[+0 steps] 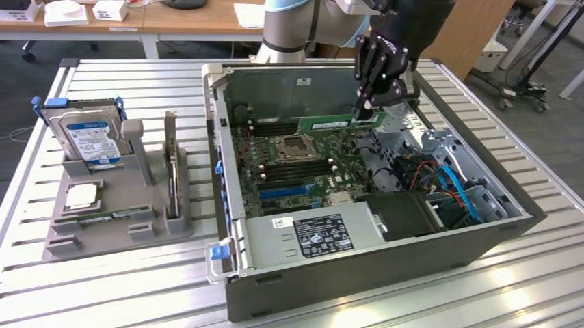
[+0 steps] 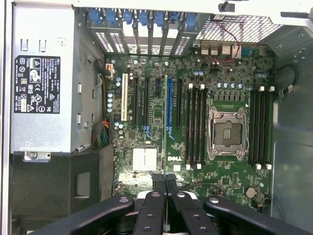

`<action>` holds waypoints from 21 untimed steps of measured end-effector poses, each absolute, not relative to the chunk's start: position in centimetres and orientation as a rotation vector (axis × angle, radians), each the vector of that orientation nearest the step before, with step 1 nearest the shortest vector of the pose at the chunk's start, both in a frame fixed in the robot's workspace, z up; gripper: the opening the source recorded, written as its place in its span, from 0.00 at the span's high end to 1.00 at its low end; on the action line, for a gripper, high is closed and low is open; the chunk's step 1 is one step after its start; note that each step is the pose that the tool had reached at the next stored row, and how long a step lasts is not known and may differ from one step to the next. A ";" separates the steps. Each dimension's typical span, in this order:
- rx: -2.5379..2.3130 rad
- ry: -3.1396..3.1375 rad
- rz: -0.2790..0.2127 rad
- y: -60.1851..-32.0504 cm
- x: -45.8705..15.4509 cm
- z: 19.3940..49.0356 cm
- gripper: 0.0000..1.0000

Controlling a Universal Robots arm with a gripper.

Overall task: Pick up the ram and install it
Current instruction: 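Pick up the ram and move it above insertion slot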

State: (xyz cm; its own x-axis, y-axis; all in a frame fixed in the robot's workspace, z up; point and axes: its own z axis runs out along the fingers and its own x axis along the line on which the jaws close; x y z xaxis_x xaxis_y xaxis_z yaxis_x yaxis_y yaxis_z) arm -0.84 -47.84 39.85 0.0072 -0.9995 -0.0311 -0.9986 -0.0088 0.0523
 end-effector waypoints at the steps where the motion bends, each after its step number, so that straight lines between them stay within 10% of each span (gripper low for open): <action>1: 2.219 -2.201 -0.092 -47.7 -0.9 39.8 0.89; 21: 2.219 -2.201 -0.092 -45.2 -1.3 39.8 0.89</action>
